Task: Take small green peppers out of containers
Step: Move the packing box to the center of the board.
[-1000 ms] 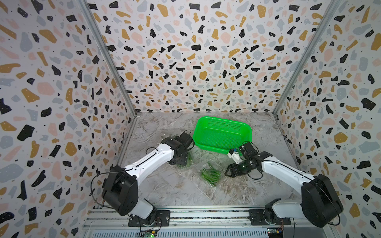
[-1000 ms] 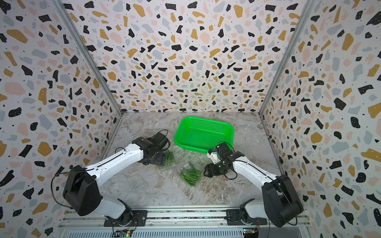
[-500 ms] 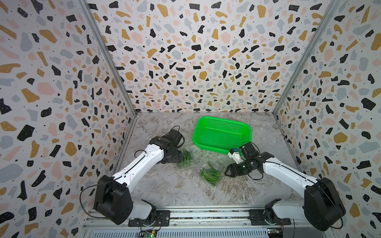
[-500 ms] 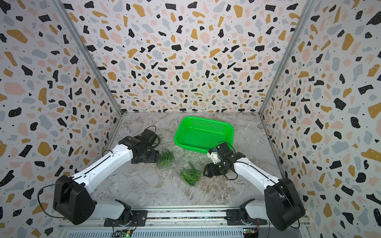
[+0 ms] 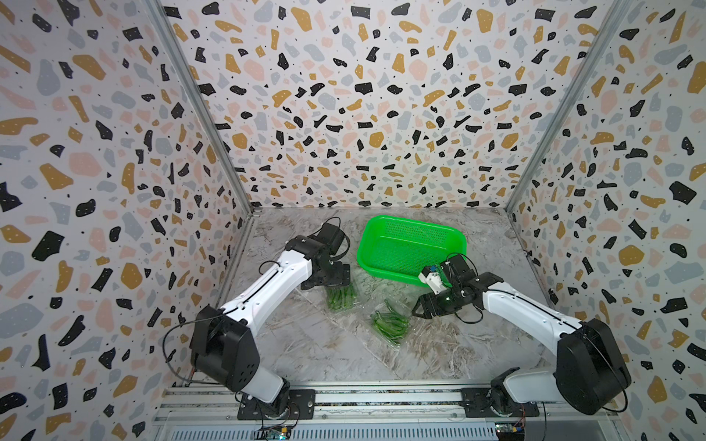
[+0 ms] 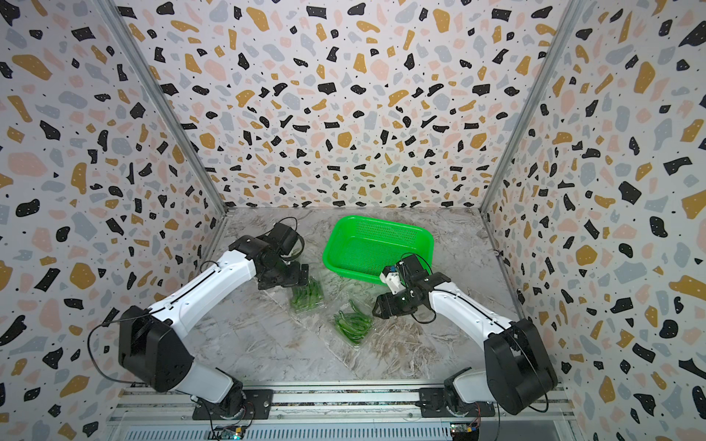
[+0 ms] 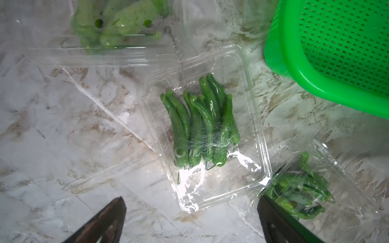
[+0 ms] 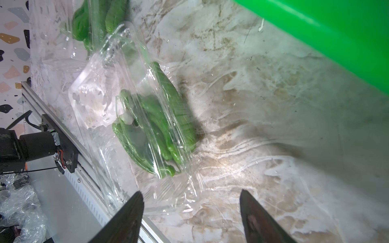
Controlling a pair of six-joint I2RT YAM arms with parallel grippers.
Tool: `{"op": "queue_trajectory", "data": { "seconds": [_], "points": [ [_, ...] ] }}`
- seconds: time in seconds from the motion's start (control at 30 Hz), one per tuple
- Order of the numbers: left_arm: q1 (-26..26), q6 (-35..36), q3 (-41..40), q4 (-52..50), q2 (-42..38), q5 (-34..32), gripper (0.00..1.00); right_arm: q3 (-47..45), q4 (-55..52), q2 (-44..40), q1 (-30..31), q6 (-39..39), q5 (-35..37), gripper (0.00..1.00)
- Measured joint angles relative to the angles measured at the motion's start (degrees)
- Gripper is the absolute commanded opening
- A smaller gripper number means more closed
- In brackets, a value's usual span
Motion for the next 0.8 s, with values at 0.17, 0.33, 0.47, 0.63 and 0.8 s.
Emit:
{"op": "queue_trajectory", "data": {
  "seconds": [0.17,0.33,0.47,0.63,0.8],
  "points": [
    [-0.63,-0.04,3.5,1.2,4.24,2.71,1.0,0.04,-0.17,0.0,0.0,-0.04,0.28,0.74],
    [-2.67,-0.17,6.08,4.26,7.34,7.21,0.99,0.02,-0.31,0.0,0.0,-0.07,0.5,0.74],
    [-5.51,-0.74,6.34,7.69,9.66,11.5,0.99,-0.55,-0.31,-0.09,-0.02,-0.02,0.81,0.74],
    [-7.19,-2.45,4.68,13.0,11.02,15.69,0.98,-1.4,-0.35,-0.09,0.0,-0.04,1.14,0.74],
    [-7.28,-3.28,3.45,17.16,11.93,17.79,0.99,-1.42,-0.37,-0.09,0.0,-0.04,1.25,0.74]
  ]
}}
